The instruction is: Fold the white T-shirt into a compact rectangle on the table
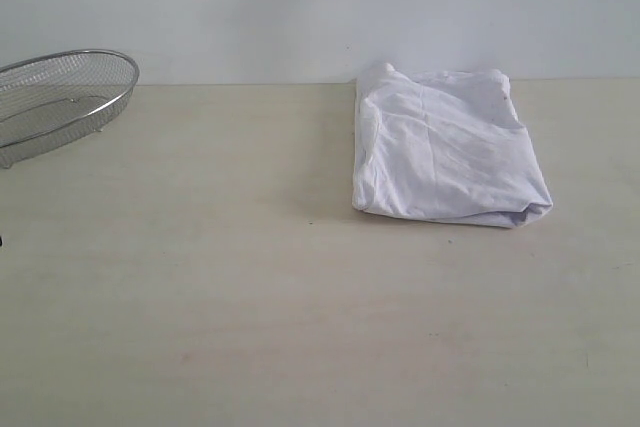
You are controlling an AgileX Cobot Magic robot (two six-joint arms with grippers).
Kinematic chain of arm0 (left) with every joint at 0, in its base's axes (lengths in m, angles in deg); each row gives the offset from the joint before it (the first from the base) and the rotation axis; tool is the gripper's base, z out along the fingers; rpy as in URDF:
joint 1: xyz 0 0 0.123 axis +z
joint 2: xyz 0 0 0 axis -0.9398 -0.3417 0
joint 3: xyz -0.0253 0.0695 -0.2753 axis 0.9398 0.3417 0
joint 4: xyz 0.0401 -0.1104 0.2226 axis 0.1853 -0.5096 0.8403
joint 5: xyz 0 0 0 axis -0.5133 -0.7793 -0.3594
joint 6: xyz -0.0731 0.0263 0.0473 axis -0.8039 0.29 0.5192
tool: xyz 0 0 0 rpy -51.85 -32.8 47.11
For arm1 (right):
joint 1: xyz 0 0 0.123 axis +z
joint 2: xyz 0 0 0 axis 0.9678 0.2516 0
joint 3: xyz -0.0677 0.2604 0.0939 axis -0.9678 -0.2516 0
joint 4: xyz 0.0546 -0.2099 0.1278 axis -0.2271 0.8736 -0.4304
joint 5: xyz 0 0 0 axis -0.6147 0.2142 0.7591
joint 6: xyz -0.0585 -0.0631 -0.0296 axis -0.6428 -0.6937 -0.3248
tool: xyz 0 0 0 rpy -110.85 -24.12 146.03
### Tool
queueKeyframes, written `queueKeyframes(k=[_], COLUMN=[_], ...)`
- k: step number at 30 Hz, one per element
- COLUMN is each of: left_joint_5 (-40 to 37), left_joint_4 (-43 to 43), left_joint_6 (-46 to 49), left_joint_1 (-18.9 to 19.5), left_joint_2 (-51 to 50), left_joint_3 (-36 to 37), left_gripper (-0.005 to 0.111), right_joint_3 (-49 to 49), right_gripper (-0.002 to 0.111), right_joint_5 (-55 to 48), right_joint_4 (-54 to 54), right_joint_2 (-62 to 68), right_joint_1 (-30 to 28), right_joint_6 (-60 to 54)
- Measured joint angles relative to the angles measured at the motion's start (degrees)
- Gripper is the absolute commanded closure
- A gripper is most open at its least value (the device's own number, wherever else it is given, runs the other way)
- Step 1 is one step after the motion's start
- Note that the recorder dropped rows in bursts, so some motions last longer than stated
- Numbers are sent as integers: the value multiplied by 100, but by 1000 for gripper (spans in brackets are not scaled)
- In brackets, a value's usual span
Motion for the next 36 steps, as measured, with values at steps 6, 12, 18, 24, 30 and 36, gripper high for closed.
queueKeyframes(k=[6, 12, 18, 24, 30, 36], left_joint_5=[0, 0, 0, 128, 179, 213], left_joint_4=[0, 0, 0, 217, 555, 1009], left_joint_6=[0, 0, 0, 0, 0, 0], left_joint_1=[0, 0, 0, 121, 979, 1513], left_joint_2=[0, 0, 0, 553, 2201, 3145], left_joint_3=[0, 0, 0, 0, 0, 69], left_gripper=[102, 102, 102, 102, 102, 102], right_joint_3=[0, 0, 0, 0, 0, 0], right_gripper=[109, 109, 109, 109, 109, 109], right_joint_5=[-12, -12, -12, -12, -12, -12], right_joint_4=[0, 0, 0, 0, 0, 0], right_joint_2=[0, 0, 0, 0, 0, 0], right_joint_1=[0, 0, 0, 0, 0, 0], right_joint_6=[0, 0, 0, 0, 0, 0])
